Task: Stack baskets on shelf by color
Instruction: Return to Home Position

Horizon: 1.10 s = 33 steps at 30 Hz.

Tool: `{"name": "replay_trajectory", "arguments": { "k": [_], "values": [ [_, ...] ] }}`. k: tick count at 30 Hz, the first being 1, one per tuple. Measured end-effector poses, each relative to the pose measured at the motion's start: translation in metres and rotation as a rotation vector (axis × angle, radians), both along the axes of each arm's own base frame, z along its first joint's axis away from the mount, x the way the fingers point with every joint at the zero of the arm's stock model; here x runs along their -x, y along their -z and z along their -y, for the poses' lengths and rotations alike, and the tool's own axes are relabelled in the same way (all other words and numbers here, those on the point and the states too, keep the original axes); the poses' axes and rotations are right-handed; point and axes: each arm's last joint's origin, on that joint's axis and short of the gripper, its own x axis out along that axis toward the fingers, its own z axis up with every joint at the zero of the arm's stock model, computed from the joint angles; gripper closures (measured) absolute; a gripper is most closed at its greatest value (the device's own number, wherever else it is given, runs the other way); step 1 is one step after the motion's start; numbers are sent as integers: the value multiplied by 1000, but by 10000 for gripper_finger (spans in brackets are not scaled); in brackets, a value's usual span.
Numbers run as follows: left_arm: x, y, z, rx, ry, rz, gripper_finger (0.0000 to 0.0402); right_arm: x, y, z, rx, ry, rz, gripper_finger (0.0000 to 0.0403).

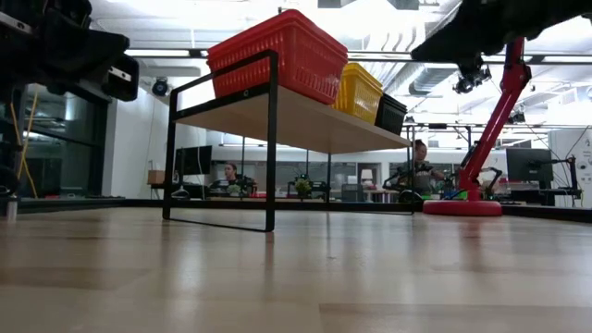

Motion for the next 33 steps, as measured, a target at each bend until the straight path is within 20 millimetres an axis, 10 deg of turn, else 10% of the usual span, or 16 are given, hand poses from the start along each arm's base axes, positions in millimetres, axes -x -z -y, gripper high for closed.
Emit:
{"name": "replay_trajectory", "arguments": {
  "k": [9,33],
  "values": [
    [0,1,0,1,0,-7,401,49,-11,10,7,44,188,403],
    [0,1,0,1,-1,-8,401,80,77,18,-6,24,266,403]
  ]
}}
